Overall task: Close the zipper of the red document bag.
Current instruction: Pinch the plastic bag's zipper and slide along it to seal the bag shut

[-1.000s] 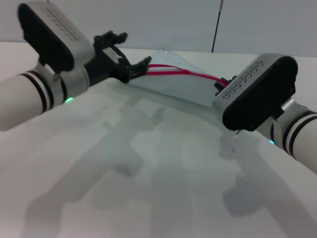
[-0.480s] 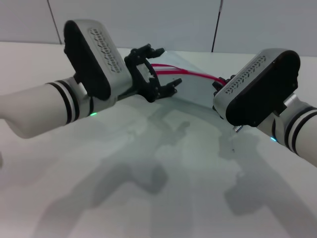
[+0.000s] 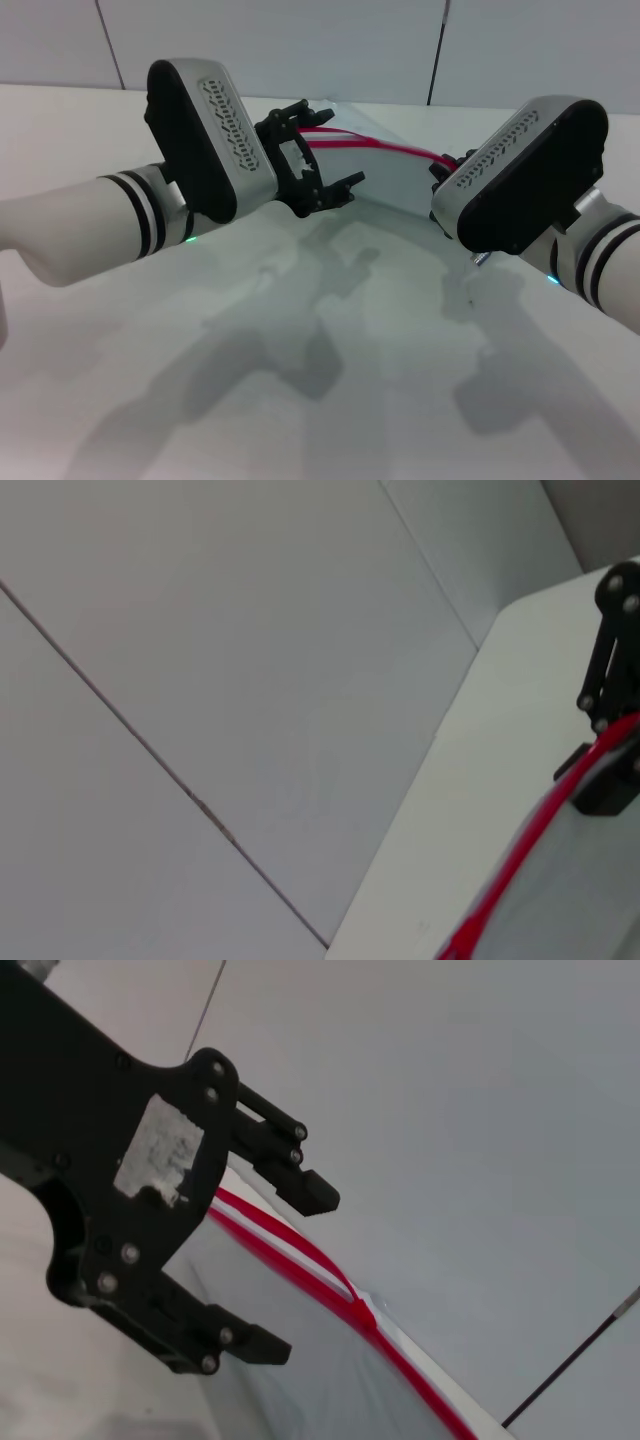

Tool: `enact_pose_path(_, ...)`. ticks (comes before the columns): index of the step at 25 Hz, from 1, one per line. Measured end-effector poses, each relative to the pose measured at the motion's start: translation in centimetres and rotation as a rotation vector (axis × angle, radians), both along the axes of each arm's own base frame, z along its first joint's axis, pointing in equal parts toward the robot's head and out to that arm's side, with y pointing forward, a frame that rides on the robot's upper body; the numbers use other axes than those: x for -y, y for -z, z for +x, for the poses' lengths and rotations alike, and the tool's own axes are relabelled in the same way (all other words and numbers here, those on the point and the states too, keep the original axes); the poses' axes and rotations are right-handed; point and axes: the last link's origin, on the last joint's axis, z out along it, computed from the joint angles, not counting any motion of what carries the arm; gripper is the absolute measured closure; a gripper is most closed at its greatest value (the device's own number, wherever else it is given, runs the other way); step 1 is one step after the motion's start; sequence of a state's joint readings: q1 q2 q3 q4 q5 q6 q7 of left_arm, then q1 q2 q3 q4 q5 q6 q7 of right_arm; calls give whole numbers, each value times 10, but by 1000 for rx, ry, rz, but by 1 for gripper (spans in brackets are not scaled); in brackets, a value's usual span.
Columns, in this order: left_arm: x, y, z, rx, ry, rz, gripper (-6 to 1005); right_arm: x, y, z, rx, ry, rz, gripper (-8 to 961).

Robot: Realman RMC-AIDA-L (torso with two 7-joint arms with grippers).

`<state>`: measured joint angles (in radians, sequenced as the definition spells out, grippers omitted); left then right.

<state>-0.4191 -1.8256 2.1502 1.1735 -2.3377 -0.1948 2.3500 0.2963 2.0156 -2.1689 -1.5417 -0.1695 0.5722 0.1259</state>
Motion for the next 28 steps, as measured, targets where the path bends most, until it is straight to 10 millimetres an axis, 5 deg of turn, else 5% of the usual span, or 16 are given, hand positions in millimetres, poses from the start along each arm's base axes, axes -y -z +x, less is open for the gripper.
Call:
enact_pose_path(25, 2, 13, 13, -101, 90, 31, 209, 0, 1, 5, 11, 15, -4, 905)
enact_pose_path(28, 1, 13, 14, -101, 90, 33, 303, 0, 2, 5, 11, 14, -4, 905)
